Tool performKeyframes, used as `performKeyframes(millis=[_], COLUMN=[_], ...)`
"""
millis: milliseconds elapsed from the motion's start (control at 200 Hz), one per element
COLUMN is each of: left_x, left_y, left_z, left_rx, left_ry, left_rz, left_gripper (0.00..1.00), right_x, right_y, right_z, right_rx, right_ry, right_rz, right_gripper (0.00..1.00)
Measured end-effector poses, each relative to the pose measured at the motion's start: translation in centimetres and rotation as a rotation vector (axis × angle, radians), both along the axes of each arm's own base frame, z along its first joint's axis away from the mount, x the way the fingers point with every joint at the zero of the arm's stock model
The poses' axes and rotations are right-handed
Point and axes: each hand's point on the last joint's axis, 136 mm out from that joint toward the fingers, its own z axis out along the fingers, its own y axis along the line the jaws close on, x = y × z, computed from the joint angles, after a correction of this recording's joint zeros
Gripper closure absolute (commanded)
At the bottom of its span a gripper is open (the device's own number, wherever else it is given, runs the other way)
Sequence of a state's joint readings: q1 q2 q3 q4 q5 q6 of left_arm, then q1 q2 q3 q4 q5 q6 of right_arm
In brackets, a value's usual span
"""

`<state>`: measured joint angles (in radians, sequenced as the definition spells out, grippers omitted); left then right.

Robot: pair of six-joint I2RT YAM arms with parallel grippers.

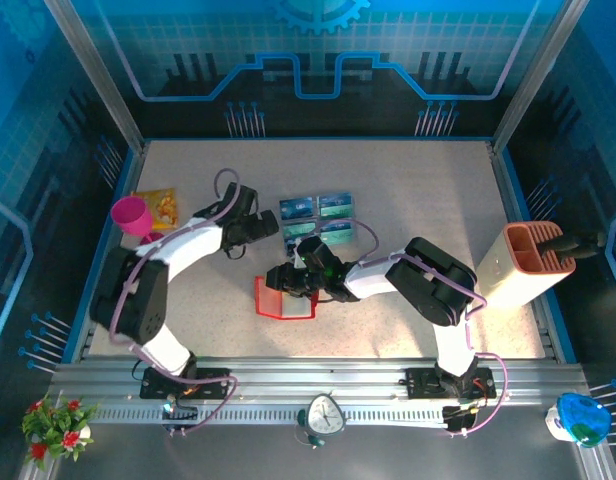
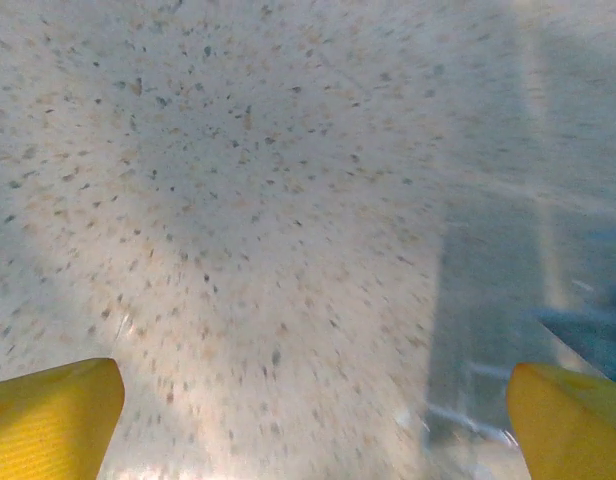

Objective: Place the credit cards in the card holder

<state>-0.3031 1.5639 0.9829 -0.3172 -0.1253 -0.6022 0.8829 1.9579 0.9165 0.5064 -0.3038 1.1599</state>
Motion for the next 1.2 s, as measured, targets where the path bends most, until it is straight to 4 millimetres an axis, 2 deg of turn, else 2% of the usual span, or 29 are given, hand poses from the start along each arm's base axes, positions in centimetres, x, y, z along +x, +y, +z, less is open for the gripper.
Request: performKeyframes(millis=[125, 230, 435, 570, 700, 901, 1201], left_x=[-2.8, -5.7, -11.6, -14.5, -17.0, -18.9, -19.1], left_y=[0.2, 0.5, 1.1, 0.6, 0.1, 0.1, -0.4], left_z=[3.3, 4.0, 2.9, 2.2, 0.6, -2.1, -3.2], left_rx=[-0.064, -0.113, -0.172, -0.192, -0.203, -0.164, -0.109], left_ry=[-0.084, -0.103, -0.077, -0.060, -0.018, 0.070, 0.095], left_rz=[-0.017, -0.019, -0.006, -0.032, -0.054, -0.063, -0.091], left_gripper=[0.01, 0.01, 0.01, 0.01, 0.01, 0.01, 0.01], right_x=[0.1, 0.0, 0.0, 0.0, 0.0, -0.1, -0.1], right_y=[-0.1, -0.3, -0.5, -0.5, -0.5, -0.8, -0.9], right_z=[0.0, 0.1, 0.0, -0.1, -0.1, -0.2, -0.1], right_rx=[-0.004, -0.008, -0.015, -0.015, -0.015, -0.015, -0.017], right_ry=[-0.002, -0.004, -0.006, -0.007, -0.006, -0.012, -0.013], right_rz=[-0.006, -0.010, -0.013, -0.013, -0.014, -0.020, -0.023], right_gripper=[0.59, 0.59, 0.61, 0.62, 0.62, 0.62, 0.62])
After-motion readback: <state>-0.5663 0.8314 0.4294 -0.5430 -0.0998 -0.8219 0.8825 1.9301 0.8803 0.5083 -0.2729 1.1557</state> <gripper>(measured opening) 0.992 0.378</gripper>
